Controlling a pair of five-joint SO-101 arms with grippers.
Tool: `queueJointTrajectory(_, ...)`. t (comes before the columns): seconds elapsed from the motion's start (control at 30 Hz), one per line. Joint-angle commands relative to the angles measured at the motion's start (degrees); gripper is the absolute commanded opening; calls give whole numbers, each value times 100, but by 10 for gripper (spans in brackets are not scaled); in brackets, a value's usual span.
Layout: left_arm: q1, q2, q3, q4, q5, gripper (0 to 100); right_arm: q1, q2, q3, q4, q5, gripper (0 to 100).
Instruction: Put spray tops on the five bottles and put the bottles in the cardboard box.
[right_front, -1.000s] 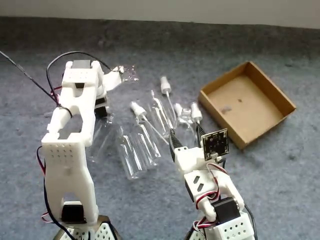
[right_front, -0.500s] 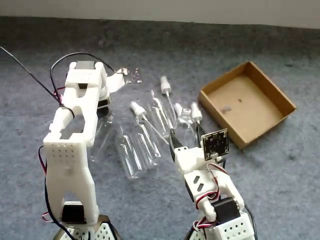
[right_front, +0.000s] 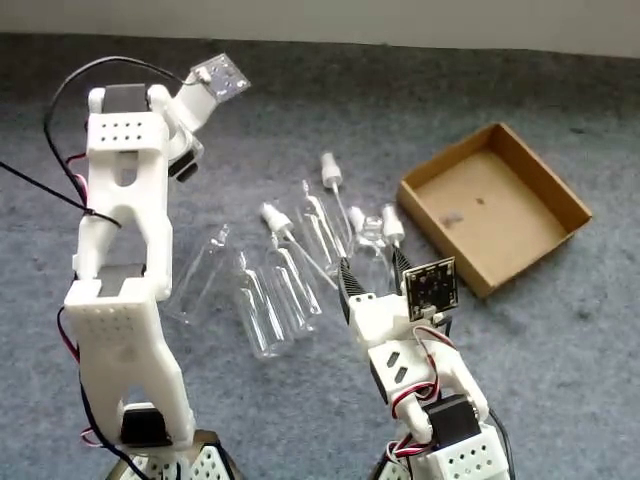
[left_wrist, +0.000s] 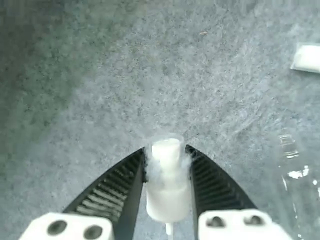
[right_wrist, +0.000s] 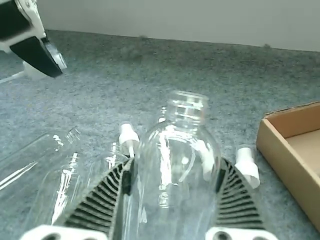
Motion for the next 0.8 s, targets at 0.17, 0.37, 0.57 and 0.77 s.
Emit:
queueJointTrajectory(0.17, 242, -1209, -1103, 853, 2312, 5, 48, -84, 673, -215, -26, 128)
queueJointTrajectory(0.37, 919, -1868, -1138, 1266, 2884, 5, 40, -84, 681, -224, -35, 128)
queueJointTrajectory(0.57, 1780, -2818, -1112, 1292, 3446, 5, -215, -75, 681, -936, -9, 128)
queueJointTrajectory(0.77, 2378, -3635, -1130, 1284, 4949, 5, -286, -75, 681, -1270, 9, 128)
